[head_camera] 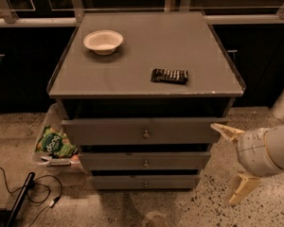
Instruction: Close top drawer
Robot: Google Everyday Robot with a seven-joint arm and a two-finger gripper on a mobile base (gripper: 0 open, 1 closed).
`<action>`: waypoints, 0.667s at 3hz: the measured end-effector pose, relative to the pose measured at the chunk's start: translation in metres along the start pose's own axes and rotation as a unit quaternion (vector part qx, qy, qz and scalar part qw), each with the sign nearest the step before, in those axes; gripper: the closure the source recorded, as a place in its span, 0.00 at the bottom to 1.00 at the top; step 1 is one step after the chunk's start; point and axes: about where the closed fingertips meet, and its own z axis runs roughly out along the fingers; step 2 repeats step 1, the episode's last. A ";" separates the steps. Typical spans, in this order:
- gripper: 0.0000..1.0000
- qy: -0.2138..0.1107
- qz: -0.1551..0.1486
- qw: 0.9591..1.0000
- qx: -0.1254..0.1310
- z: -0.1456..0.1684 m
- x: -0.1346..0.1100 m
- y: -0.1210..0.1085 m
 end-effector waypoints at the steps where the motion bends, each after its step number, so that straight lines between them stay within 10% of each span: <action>1: 0.00 0.005 -0.007 1.000 0.007 -0.009 0.000 0.001; 2: 0.00 0.005 -0.007 1.000 0.007 -0.009 0.000 0.001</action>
Offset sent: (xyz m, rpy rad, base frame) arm 0.0000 0.0000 0.0000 0.0000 0.0000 0.0000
